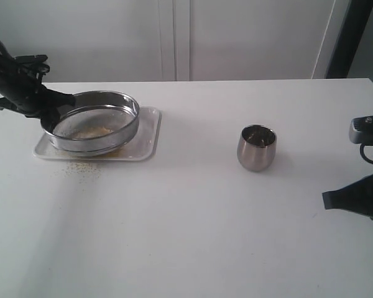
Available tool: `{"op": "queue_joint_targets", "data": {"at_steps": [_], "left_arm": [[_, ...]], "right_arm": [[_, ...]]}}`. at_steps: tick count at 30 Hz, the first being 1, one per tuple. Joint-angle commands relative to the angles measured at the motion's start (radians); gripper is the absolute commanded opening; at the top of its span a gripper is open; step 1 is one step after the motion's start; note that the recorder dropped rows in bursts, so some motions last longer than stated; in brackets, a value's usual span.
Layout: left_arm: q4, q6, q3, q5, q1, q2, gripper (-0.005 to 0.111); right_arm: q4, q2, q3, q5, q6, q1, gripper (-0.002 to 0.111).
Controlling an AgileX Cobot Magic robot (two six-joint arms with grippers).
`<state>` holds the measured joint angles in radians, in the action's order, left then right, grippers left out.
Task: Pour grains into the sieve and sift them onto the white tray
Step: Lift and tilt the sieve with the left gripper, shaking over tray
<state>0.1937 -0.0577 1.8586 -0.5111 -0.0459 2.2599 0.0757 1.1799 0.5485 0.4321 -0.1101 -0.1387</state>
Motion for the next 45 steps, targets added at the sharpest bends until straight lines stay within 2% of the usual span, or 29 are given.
{"op": "queue_joint_targets", "data": {"at_steps": [1, 6, 8, 12, 15, 18, 20, 23, 24, 26, 28, 30, 31, 33, 35, 39, 40, 43, 45], "left_arm": [[0.036, 0.024, 0.071, -0.094, 0.003, -0.023, 0.0], [0.06, 0.017, 0.074, -0.085, 0.035, -0.047, 0.0], [0.146, -0.006, 0.074, -0.099, 0.058, -0.047, 0.0], [0.125, -0.067, 0.074, -0.082, 0.001, -0.047, 0.0], [0.125, 0.058, 0.074, -0.088, 0.062, -0.047, 0.0], [0.119, -0.075, 0.074, -0.109, 0.033, -0.047, 0.0], [0.082, -0.053, 0.074, -0.09, 0.026, -0.047, 0.0], [0.067, 0.133, 0.074, -0.06, 0.054, -0.045, 0.0], [0.091, 0.14, 0.074, -0.068, 0.054, -0.04, 0.0], [0.104, 0.042, 0.074, -0.083, 0.013, -0.035, 0.0], [0.028, -0.048, 0.074, -0.085, -0.027, -0.032, 0.0], [-0.09, 0.036, 0.074, -0.068, -0.022, -0.032, 0.0], [-0.119, 0.132, 0.074, -0.063, 0.001, -0.032, 0.0], [-0.086, 0.246, 0.074, -0.076, 0.042, -0.032, 0.0], [-0.035, 0.178, 0.074, -0.084, 0.043, -0.027, 0.0], [-0.031, 0.006, 0.074, -0.089, -0.017, -0.025, 0.0], [-0.053, 0.022, 0.074, -0.08, -0.016, -0.025, 0.0], [-0.014, 0.281, 0.074, -0.066, 0.037, -0.025, 0.0], [0.079, 0.2, 0.074, -0.067, 0.035, -0.02, 0.0]], "right_arm": [[0.001, -0.006, -0.004, -0.011, 0.0, 0.009, 0.0], [0.001, -0.006, -0.004, -0.013, 0.0, 0.009, 0.0], [0.001, -0.006, -0.004, -0.013, 0.0, 0.009, 0.0], [0.001, -0.006, -0.004, -0.013, 0.0, 0.009, 0.0], [0.001, -0.006, -0.004, -0.013, 0.0, 0.009, 0.0], [0.001, -0.006, -0.004, -0.013, 0.0, 0.009, 0.0], [0.001, -0.006, -0.004, -0.013, 0.0, 0.009, 0.0], [0.001, -0.006, -0.004, -0.013, 0.0, 0.009, 0.0], [0.001, -0.006, -0.004, -0.013, 0.0, 0.009, 0.0], [0.001, -0.006, -0.004, -0.013, 0.0, 0.009, 0.0], [0.001, -0.006, -0.004, -0.013, 0.0, 0.009, 0.0], [0.001, -0.006, -0.004, -0.013, 0.0, 0.009, 0.0], [0.001, -0.006, -0.004, -0.013, 0.0, 0.009, 0.0], [0.001, -0.006, -0.004, -0.013, 0.0, 0.009, 0.0], [0.001, -0.006, -0.004, -0.013, 0.0, 0.009, 0.0], [0.001, -0.006, -0.004, -0.013, 0.0, 0.009, 0.0], [0.001, -0.006, -0.004, -0.013, 0.0, 0.009, 0.0], [0.001, -0.006, -0.004, -0.013, 0.0, 0.009, 0.0], [0.001, -0.006, -0.004, -0.013, 0.0, 0.009, 0.0]]}}
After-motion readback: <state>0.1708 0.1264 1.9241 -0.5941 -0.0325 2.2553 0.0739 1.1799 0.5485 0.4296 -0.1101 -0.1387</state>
